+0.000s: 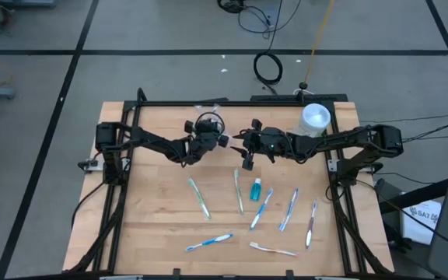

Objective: Pick & Place toothbrushing station
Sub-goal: Put the left mouthwash into the middle section of the organizer

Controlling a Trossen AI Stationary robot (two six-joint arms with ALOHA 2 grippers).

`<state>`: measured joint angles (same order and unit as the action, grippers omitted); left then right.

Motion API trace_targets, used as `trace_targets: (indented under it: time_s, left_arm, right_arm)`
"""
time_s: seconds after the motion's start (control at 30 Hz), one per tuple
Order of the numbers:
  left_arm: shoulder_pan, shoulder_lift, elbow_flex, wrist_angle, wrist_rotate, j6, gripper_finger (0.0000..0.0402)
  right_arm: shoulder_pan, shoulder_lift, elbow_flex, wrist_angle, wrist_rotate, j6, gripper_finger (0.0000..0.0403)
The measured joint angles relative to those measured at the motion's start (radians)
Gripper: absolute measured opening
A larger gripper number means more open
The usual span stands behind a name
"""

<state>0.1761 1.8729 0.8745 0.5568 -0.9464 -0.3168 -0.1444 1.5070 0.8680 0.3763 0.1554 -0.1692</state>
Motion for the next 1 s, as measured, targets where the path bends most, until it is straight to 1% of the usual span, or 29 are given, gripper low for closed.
trace_targets:
  time_s: [0.3, 0.43, 0.77, 0.87, 1.0]
  left_arm:
    - [0.0, 0.0, 0.0, -0.01, 0.006, 0.036, 0.0118]
    - [0.0, 0.0, 0.0, -0.01, 0.05, 0.072, 0.0118]
    - [-0.002, -0.002, 0.0, -0.014, 0.056, 0.077, 0.0118]
    - [-0.002, -0.003, 0.0, -0.017, 0.078, 0.079, 0.0129]
    - [-0.002, -0.004, 0.0, -0.018, 0.094, 0.079, 0.0165]
  right_arm:
    - [0.0, 0.0, 0.0, 0.0, 0.0, 0.0, 0.0173]
    - [0.0, 0.0, 0.0, 0.0, 0.0, 0.0, 0.0173]
    - [0.0, 0.0, 0.0, 0.0, 0.0, 0.0, 0.0173]
    - [0.0, 0.0, 0.0, 0.0, 0.0, 0.0, 0.0173]
    - [0.0, 0.0, 0.0, 0.0, 0.0, 0.0, 0.0173]
